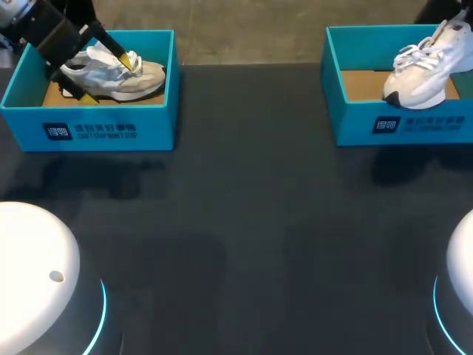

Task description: Take the shoe out of the shoebox, open the shoe tongue, remove and reinsert the insole, then place the shoe into the shoebox

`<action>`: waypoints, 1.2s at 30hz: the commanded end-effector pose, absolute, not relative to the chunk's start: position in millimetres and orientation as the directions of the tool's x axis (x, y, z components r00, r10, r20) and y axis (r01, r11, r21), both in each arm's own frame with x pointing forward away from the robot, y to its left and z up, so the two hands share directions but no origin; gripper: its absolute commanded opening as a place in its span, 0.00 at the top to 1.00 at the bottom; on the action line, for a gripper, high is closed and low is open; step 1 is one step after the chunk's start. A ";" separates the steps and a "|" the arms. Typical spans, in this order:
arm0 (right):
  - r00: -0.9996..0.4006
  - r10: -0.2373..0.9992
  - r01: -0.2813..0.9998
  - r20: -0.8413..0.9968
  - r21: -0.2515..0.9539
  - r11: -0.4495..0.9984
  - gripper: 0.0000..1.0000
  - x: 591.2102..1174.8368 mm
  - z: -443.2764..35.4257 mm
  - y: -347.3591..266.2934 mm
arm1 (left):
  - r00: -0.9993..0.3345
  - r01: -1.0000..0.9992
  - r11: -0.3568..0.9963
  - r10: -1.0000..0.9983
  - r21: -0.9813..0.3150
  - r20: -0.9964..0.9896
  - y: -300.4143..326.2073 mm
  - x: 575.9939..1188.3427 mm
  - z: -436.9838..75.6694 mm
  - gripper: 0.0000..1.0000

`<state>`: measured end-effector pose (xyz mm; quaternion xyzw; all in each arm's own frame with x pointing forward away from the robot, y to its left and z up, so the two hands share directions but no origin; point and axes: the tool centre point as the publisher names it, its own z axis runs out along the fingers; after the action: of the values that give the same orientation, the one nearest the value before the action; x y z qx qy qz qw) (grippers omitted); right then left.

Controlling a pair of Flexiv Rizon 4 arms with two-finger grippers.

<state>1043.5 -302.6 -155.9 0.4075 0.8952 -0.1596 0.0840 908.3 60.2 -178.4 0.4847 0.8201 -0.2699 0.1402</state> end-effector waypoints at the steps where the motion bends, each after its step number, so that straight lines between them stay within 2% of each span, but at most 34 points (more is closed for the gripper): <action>1: -0.655 0.704 0.755 -0.274 -0.223 0.616 1.00 1046.3 -153.7 -303.0 | -0.491 0.871 0.385 0.721 -0.306 -0.488 60.1 908.4 -177.7 0.00; 13: -0.655 0.704 0.755 -0.274 -0.223 0.616 1.00 1046.3 -153.7 -303.0 | -0.491 0.871 0.385 0.721 -0.306 -0.488 60.1 908.4 -177.7 0.00; 21: -0.350 0.902 0.936 -0.252 -0.127 0.328 1.00 1049.2 -152.9 -307.6 | -0.491 0.871 0.385 0.721 -0.306 -0.488 60.1 908.4 -177.7 0.00; 28: -0.143 0.956 0.989 -0.257 -0.071 0.128 1.00 1044.3 -152.0 -316.3 | -0.491 0.871 0.385 0.721 -0.306 -0.488 60.1 908.4 -177.7 0.00; 36: -0.002 0.962 0.999 -0.272 -0.048 -0.012 1.00 1030.9 -161.2 -320.9 | -0.491 0.871 0.385 0.721 -0.306 -0.488 60.1 908.4 -177.7 0.00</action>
<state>1036.1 -320.8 -159.3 0.6963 0.7035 -0.1204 0.0765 908.2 60.2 -178.4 0.4847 0.8201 -0.2699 0.1402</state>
